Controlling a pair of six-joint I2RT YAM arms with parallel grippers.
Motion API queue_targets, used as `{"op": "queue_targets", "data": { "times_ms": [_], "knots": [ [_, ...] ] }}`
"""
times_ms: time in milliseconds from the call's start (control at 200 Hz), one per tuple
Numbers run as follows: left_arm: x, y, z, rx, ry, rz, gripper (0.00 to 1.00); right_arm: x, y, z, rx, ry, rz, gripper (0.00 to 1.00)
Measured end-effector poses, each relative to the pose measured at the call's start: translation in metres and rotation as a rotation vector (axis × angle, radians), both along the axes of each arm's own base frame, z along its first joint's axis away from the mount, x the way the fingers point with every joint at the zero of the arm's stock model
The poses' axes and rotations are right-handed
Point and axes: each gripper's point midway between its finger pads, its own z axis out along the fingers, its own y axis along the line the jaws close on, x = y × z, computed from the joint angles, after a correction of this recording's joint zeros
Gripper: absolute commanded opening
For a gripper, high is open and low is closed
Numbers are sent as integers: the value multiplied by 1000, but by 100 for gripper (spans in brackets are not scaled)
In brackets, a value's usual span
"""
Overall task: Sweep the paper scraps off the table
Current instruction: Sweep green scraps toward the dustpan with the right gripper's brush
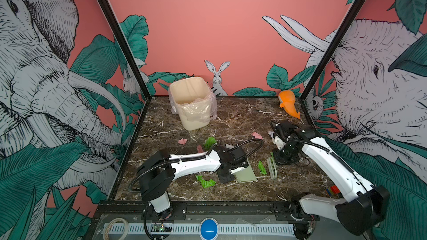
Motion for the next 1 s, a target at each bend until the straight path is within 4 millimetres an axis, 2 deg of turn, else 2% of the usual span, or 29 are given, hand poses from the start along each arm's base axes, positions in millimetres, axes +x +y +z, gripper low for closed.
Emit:
{"op": "queue_targets", "data": {
  "times_ms": [370,845,1000],
  "knots": [
    [-1,-1,-5,11,6,-5,7,4,7,-5,12,12,13,0],
    [-2,-5,-6,13,7,-12,10,2,41,-7,80,12,94,0],
    [-2,-5,-7,16,8,-13,10,1,43,-6,81,8,98,0]
  ]
}}
